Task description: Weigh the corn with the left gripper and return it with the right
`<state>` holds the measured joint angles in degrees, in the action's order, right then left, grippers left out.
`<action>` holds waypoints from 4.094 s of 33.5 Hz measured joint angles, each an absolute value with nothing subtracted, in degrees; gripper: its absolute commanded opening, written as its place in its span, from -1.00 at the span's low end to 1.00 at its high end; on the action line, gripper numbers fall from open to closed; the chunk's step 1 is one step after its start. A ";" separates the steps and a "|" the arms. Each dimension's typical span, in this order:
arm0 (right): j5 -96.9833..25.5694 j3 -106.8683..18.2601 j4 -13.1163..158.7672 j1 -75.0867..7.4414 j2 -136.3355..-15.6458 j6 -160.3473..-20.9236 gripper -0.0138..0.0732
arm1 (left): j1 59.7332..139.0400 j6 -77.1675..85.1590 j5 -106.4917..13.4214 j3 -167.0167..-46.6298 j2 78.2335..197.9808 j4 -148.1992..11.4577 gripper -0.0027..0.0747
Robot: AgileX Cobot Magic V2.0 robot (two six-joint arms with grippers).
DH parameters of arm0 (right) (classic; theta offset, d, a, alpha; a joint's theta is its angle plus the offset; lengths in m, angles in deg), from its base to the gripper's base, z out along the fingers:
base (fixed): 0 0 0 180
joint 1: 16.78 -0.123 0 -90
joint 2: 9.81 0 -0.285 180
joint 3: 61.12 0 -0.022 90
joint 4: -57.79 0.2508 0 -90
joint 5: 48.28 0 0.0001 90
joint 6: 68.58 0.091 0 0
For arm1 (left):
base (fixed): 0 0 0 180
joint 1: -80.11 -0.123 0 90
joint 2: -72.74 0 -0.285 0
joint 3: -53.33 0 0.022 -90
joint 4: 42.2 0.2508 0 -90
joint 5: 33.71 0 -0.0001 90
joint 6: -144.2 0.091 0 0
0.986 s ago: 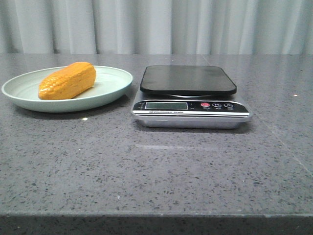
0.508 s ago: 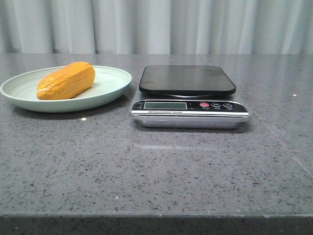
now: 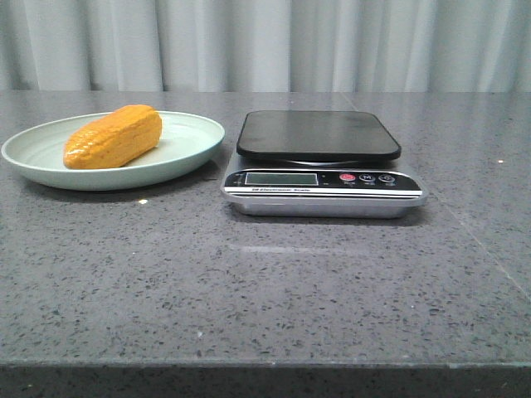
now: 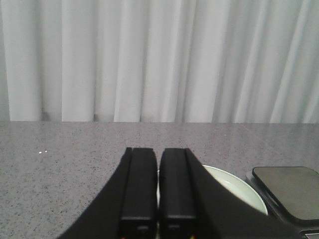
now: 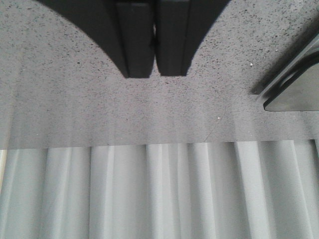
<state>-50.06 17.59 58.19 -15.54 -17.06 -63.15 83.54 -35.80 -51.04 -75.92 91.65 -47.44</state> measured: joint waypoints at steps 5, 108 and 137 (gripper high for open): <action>-50.06 17.59 58.19 -15.54 -17.06 -63.15 -0.31 | 83.54 -35.80 -51.04 -76.93 93.64 -47.65 -0.27; -50.06 17.59 58.19 -15.54 -17.06 -63.15 -0.31 | 115.84 -44.04 -101.63 -166.60 198.06 -41.86 0.28; -50.06 17.59 58.19 -15.54 -17.06 -63.15 -0.31 | 103.81 -38.30 -94.52 -152.00 176.97 -40.20 -0.58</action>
